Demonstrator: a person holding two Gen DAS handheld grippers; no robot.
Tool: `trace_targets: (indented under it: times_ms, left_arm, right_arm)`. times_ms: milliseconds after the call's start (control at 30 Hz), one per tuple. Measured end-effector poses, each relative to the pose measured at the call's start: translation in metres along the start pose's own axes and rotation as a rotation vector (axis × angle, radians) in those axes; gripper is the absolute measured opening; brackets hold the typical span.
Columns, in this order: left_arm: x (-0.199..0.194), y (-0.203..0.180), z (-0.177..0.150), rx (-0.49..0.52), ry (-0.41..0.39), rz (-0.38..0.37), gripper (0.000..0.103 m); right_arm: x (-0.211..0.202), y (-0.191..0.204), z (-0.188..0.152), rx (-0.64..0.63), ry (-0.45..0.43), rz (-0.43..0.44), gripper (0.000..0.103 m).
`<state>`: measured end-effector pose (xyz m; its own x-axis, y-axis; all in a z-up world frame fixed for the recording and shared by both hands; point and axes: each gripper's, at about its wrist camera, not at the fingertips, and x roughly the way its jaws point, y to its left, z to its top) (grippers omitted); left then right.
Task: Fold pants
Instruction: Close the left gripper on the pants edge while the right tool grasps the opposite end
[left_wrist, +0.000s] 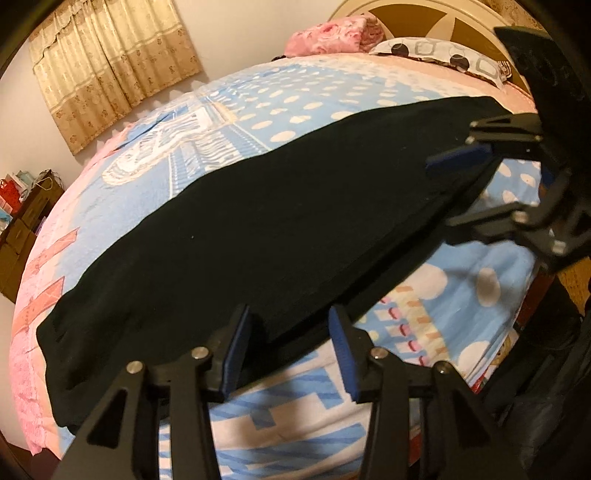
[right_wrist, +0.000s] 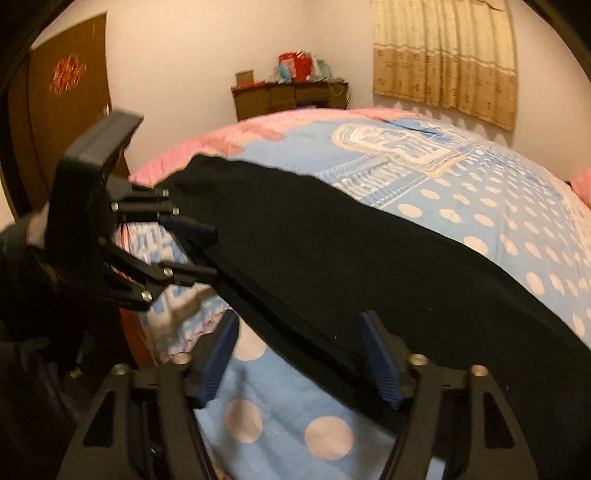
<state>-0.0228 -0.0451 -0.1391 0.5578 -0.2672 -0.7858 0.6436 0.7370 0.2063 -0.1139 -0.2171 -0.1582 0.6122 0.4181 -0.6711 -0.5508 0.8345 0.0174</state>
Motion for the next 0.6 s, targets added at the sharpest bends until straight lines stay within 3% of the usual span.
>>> trace_targets:
  times_ms: [67, 167, 267, 333, 433, 600]
  left_arm:
    - [0.0, 0.001, 0.0, -0.001, -0.006, -0.008, 0.046]
    - [-0.001, 0.002, -0.001, -0.009, -0.011, -0.018, 0.046]
    - [-0.001, 0.002, -0.003, -0.01, -0.012, -0.027, 0.044]
    - [-0.001, 0.002, -0.005, -0.006, -0.01, -0.04, 0.027]
    - [-0.002, 0.0, -0.006, 0.008, -0.017, -0.036, 0.012]
    - [-0.01, -0.001, -0.008, 0.012, -0.03, -0.024, 0.005]
  right_arm:
    - [0.011, -0.002, 0.001, -0.014, 0.036, -0.011, 0.042]
    - [0.019, 0.002, 0.001, -0.054, 0.056, -0.025, 0.041]
    - [0.021, 0.006, 0.001, -0.078, 0.066, -0.019, 0.021]
    - [0.023, 0.008, 0.0, -0.092, 0.078, -0.017, 0.01]
    - [0.024, 0.012, -0.002, -0.12, 0.091, -0.02, 0.003]
    - [0.014, 0.006, 0.001, -0.068, 0.067, 0.002, 0.002]
